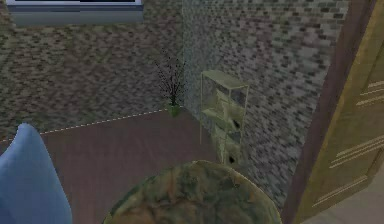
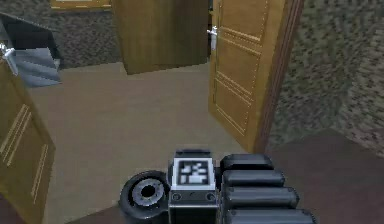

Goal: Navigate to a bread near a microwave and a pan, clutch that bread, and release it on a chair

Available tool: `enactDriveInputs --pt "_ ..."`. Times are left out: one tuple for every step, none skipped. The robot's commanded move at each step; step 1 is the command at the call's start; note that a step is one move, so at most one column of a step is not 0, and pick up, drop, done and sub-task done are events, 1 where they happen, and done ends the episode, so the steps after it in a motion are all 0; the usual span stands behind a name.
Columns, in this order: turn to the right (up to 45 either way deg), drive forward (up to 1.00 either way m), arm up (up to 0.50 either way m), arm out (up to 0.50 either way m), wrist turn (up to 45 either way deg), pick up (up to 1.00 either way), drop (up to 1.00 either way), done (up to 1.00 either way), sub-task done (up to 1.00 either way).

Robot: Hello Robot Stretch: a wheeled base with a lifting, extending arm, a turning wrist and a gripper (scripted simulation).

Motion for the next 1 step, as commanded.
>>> enactDriveInputs --pt "9.0 0.0 0.0 0.0 0.0 0.0 0.0 0.0 0.0"
